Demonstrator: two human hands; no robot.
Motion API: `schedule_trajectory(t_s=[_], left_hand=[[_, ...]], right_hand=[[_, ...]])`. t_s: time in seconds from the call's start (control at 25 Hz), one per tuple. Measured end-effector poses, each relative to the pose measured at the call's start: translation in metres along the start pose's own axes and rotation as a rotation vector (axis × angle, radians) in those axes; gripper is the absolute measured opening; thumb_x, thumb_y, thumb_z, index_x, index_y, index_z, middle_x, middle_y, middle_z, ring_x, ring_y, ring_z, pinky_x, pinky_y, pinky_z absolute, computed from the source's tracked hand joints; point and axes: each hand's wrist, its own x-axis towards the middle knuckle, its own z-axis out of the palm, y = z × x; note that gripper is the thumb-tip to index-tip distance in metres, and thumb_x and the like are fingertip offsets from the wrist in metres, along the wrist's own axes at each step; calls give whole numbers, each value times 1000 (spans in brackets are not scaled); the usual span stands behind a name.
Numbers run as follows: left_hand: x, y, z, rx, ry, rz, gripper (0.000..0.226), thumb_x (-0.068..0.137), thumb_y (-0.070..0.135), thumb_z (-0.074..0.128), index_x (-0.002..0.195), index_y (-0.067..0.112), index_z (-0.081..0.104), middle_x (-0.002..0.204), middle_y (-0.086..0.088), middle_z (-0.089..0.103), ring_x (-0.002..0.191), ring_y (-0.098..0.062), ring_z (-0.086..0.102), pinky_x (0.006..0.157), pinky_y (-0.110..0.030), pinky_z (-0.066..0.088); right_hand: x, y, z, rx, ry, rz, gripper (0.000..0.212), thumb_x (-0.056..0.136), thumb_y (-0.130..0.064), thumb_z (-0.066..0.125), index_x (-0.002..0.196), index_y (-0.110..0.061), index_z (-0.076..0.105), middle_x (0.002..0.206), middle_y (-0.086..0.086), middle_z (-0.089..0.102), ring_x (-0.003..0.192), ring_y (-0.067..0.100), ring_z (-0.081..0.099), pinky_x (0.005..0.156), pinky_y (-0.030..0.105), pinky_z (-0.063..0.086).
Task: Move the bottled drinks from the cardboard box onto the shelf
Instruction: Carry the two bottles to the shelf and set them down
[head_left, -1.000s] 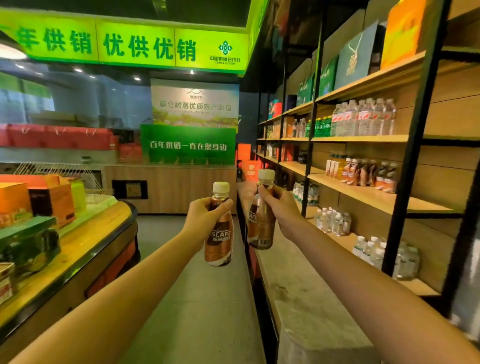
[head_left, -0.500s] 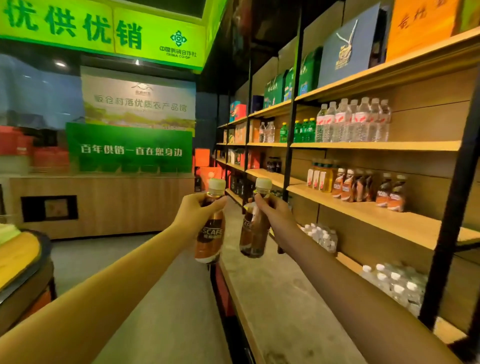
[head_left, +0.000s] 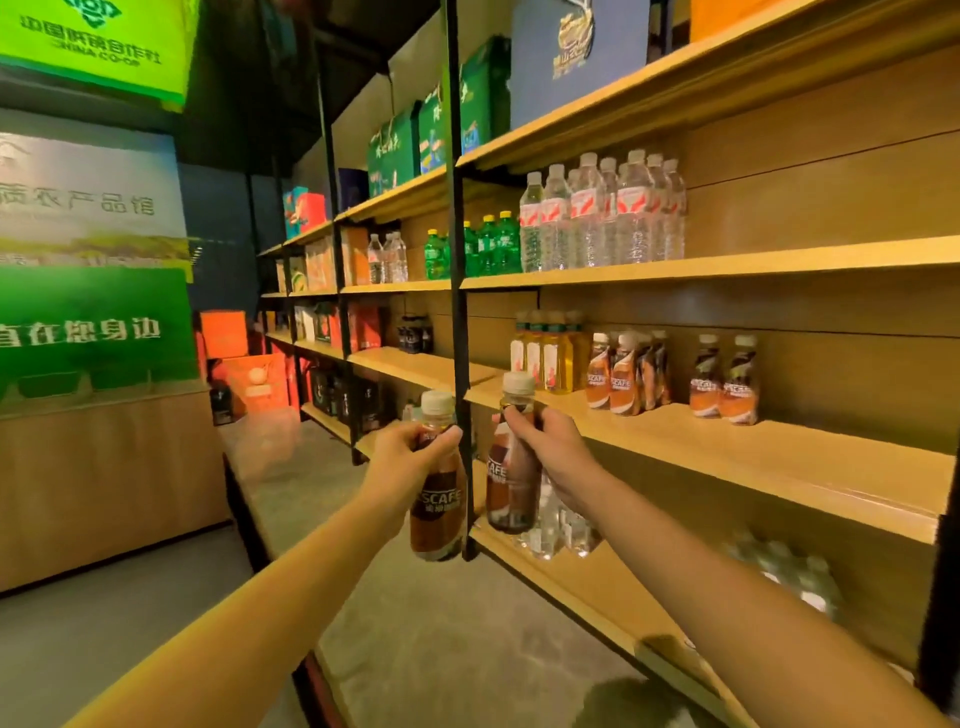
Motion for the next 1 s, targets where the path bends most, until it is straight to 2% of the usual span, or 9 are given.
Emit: schedule_trajectory(t_s=[0.12,0.28,0.4,0.56,0.68,0.8,0.84,0.92,1.0], left_hand=[[72,-19,32,-20,-72,3,5,86,25,64,84,21,63,90,-1,67,85,-13,61,80,-34,44],[154,-44,88,-122,-206,-23,16,84,28,66,95,17,65,92,1,67,92,-18,62,80,-33,43],[202,-51,138,-163,-350,11,18,86,28,64,99,16,62,93,3,64,88,-13,60,75,-28,45],[252,-51,200,-190,-562,84,29,87,26,63,112,11,61,100,3,63,87,-10,60,68,-21,46],[285,-52,238,-270,-675,57,36,86,25,63,119,11,59,112,-4,66,103,-21,63,82,-30,50],[305,-48,268,-335,-766,40,23,88,23,61,110,20,57,88,9,61,88,-12,61,76,-28,47],[309,-47,277,-350,-792,27,14,88,23,61,102,21,58,82,12,57,84,-10,58,76,-28,46],[314,-46,296,-391,-848,8,9,88,23,61,96,23,58,80,13,56,80,-8,56,75,-27,45],[315,-49,314,-444,-887,-20,5,88,23,61,93,22,59,81,11,59,74,-5,56,65,-23,44]], right_hand=[[59,18,-27,-69,95,7,28,92,-26,56,108,-3,61,105,9,66,98,24,62,91,38,49],[108,37,-78,-127,233,1,17,92,-24,56,99,-10,60,103,8,65,97,21,62,86,32,50],[129,48,-113,-201,340,5,6,92,-27,56,91,-22,58,105,6,66,100,21,63,88,33,51],[155,56,-145,-246,519,12,4,94,-24,53,94,-22,57,104,4,67,94,17,64,78,25,52],[174,57,-167,-281,628,21,19,94,-24,52,108,-13,58,113,6,66,98,17,63,86,30,52],[184,55,-188,-366,738,57,28,94,-27,52,117,-11,56,118,6,65,107,19,62,95,37,49],[185,55,-195,-384,763,67,28,94,-28,53,117,-12,56,118,7,64,108,20,62,96,38,48],[184,58,-209,-408,807,82,30,93,-28,53,118,-12,54,117,8,64,107,21,62,97,39,48],[181,63,-225,-419,847,101,33,93,-28,54,122,-12,53,117,8,64,107,22,62,99,41,47]])
